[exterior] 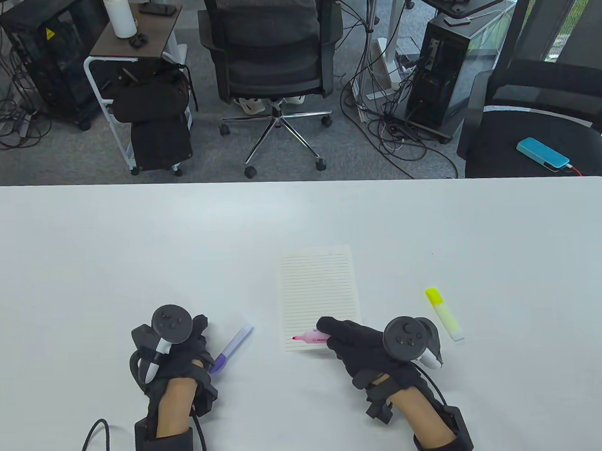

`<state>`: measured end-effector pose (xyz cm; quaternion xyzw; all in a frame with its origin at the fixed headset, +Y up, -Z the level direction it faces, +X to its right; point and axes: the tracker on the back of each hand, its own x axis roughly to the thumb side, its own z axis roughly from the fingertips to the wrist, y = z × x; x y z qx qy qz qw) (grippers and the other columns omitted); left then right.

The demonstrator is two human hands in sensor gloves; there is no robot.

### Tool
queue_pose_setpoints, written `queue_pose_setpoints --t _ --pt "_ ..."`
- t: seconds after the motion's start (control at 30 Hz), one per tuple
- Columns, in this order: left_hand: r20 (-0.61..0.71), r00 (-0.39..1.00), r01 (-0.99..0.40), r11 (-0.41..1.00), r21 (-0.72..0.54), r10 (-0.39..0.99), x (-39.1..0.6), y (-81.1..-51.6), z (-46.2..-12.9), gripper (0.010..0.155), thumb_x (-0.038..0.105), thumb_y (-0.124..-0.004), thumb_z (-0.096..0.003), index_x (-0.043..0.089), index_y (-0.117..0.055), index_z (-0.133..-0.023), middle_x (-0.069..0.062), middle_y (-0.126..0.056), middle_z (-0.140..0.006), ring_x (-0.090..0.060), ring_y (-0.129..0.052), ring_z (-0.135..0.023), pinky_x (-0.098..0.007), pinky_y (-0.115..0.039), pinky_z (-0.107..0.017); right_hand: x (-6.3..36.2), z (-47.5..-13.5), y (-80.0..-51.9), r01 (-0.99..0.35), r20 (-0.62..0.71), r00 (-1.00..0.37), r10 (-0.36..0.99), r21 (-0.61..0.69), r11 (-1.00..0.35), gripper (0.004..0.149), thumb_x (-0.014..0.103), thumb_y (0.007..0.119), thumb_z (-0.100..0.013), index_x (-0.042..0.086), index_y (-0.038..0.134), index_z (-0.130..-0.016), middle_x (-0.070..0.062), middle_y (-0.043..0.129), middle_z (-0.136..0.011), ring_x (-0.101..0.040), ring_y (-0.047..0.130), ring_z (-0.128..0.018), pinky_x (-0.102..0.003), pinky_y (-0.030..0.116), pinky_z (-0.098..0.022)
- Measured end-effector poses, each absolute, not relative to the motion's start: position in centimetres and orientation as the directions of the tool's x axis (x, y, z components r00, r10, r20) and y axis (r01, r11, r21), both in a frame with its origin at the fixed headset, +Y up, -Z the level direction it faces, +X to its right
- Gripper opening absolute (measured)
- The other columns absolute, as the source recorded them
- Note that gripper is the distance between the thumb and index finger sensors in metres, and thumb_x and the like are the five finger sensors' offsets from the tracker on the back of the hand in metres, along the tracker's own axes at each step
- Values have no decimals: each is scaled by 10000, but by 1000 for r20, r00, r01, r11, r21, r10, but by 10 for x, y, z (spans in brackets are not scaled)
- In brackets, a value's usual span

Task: Apply highlighter ink on paper

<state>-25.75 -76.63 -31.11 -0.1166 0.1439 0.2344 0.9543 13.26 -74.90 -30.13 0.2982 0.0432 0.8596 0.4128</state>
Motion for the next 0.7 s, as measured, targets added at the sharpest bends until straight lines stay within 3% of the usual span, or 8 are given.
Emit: queue_pose_setpoints --t 0.53,0.7 --pt "-295 884 -431 878 -210 363 -245 -770 -313 677 319 -767 -429 270 -501 -1050 -41 -465 -1129 -404 -533 -1000 -595 -540 -692 129 -302 -756 -645 444 -545 711 319 -694 452 286 710 -639 199 635 -1076 -205 817 -886 -380 896 -602 -619 687 -589" --pt "-159 931 -349 929 -122 329 -215 -744 -302 661 362 -755 -432 259 -542 -1049 -36 -434 -1139 -428 -439 -1031 -630 -468 -703 128 -301 -756 -640 432 -595 678 256 -724 446 291 713 -637 195 647 -1068 -204 840 -847 -356 908 -561 -606 704 -573"
